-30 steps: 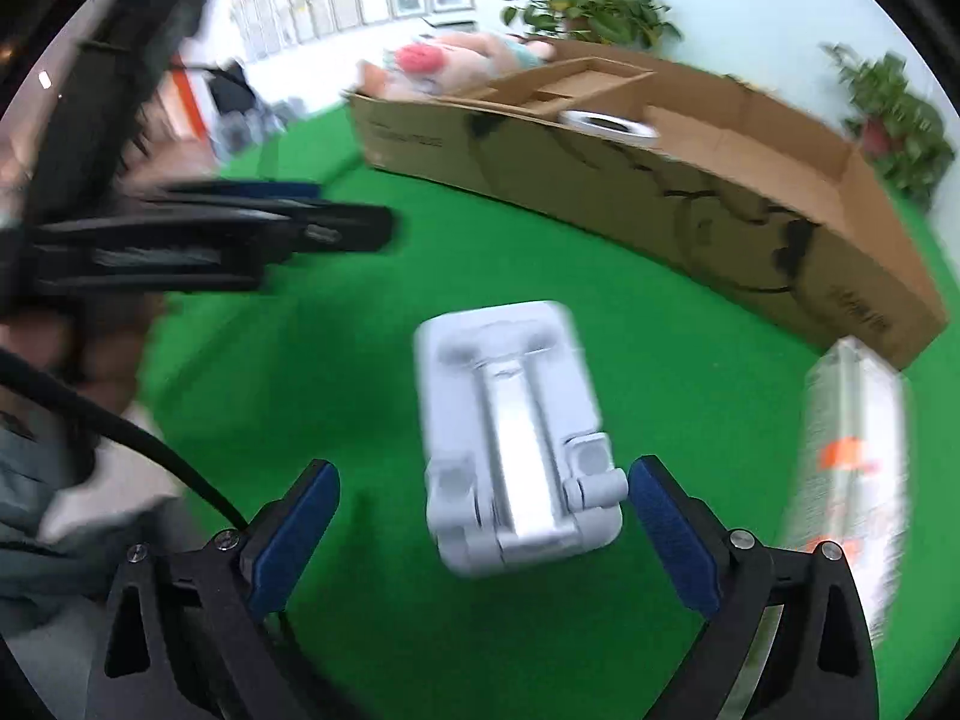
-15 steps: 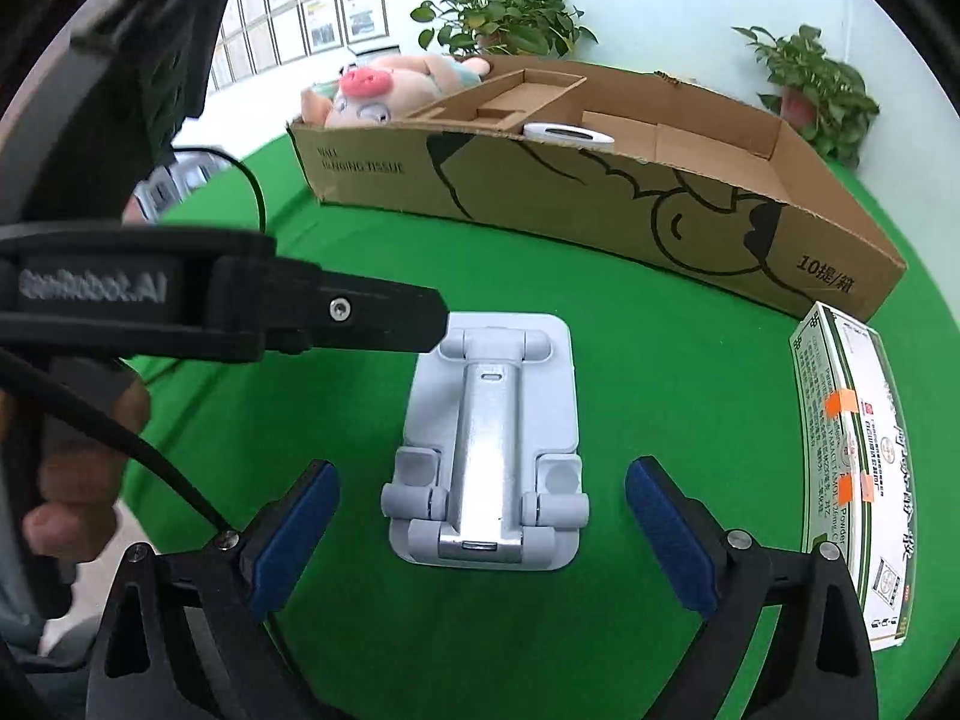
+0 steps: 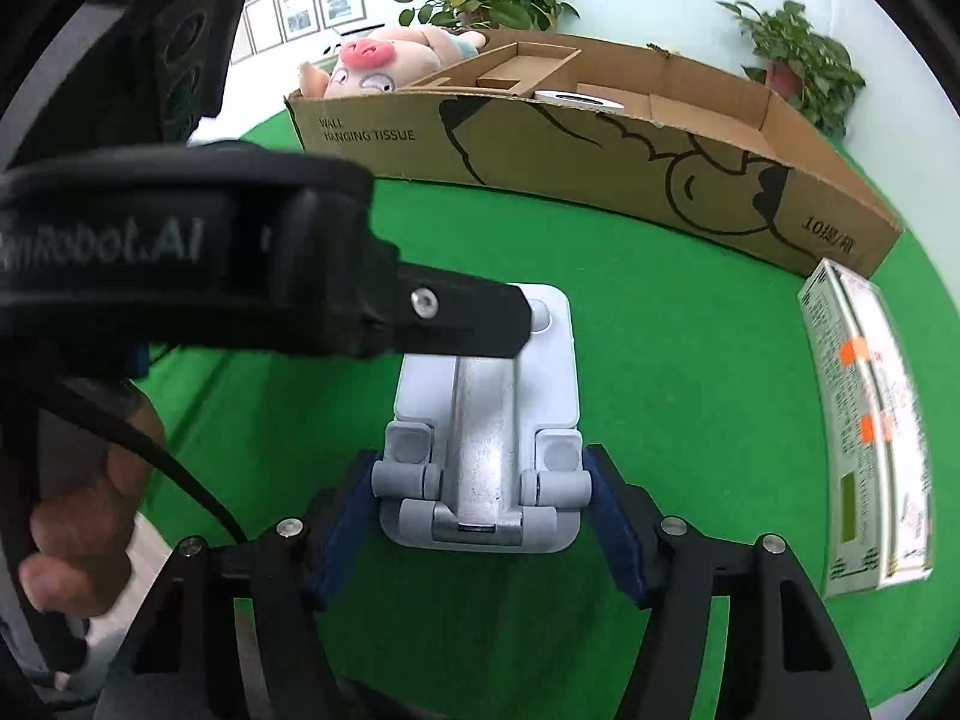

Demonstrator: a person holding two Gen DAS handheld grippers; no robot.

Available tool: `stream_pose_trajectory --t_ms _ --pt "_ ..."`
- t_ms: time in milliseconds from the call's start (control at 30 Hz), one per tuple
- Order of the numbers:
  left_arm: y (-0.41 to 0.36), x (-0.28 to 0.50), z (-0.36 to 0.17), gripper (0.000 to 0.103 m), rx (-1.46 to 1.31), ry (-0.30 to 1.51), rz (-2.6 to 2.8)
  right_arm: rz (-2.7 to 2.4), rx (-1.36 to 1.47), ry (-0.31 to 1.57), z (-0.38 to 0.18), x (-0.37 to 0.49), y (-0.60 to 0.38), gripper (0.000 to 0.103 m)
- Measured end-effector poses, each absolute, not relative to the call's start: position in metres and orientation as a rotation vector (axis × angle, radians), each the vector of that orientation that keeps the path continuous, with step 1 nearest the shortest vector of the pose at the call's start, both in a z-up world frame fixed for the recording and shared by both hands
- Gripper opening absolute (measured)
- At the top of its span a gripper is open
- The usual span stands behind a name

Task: Organize objects
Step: 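Grasp the white phone stand by its base with the right gripper, then lift the phone stand and carry it over the large box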

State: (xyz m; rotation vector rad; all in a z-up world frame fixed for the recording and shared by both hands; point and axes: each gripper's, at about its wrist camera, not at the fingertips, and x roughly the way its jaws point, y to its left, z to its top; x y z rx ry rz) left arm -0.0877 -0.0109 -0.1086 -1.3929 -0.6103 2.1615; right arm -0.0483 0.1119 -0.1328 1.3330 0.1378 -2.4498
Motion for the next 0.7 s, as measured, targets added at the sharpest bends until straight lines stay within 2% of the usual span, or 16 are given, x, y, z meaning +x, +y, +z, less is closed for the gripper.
stream_pose_trajectory --t_ms 167,333,433,533,700 --pt "-0.014 -0.087 -0.111 0.066 -1.409 -0.648 2.156 -2.414 1.323 0.033 -0.129 -0.045 0.118 0.064" --pt "-0.019 -0.085 -0.112 0.054 -1.422 -0.679 2.173 -2.363 1.320 -0.089 -0.127 -0.042 0.122 0.064" --pt "-0.024 -0.081 -0.114 0.051 -1.424 -0.709 2.165 -2.314 1.309 -0.139 -0.127 -0.040 0.120 0.064" --pt "-0.029 -0.079 -0.116 0.039 -1.436 -0.721 2.174 -2.303 1.295 -0.125 -0.126 -0.034 0.113 0.064" --pt "-0.030 -0.075 -0.113 0.039 -1.437 -0.706 2.187 -2.302 1.282 -0.112 -0.125 -0.032 0.109 0.064"
